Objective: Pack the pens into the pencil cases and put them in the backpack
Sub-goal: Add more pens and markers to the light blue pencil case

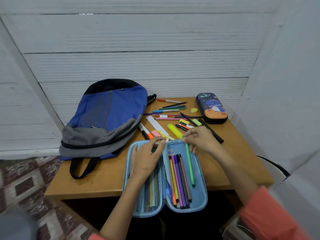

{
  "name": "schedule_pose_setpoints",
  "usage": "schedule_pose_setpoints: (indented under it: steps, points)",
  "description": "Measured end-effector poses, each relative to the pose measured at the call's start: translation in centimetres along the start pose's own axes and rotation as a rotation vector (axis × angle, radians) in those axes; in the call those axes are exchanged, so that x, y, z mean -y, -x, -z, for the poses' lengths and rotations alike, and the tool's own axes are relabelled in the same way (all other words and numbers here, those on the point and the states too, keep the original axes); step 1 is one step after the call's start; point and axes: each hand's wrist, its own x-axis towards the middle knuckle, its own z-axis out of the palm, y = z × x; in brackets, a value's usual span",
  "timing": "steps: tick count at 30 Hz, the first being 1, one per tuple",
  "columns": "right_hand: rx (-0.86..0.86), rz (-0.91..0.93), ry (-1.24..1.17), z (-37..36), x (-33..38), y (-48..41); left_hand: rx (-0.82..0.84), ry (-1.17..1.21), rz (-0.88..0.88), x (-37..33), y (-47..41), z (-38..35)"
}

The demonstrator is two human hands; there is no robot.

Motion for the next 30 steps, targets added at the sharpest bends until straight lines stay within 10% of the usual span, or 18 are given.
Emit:
schedule_pose_setpoints:
  steps: [14, 22, 30]
  points:
    - [0.242, -0.181, 0.361, -2.2, 0.9, 0.8, -0.009, -0.014, -0.003, 0.2, -0.1, -0.3]
    - [-0.272, -0.017, 0.445, -1.1, 0.3, -2.3, -0.002, 0.002, -0.018, 0.2, -0.2, -0.3]
    - [-0.229, -0.121, 0.540, -1.8, -0.6, -4.6, -0.003, -0.020, -0.017, 0.0, -0.1, -0.2]
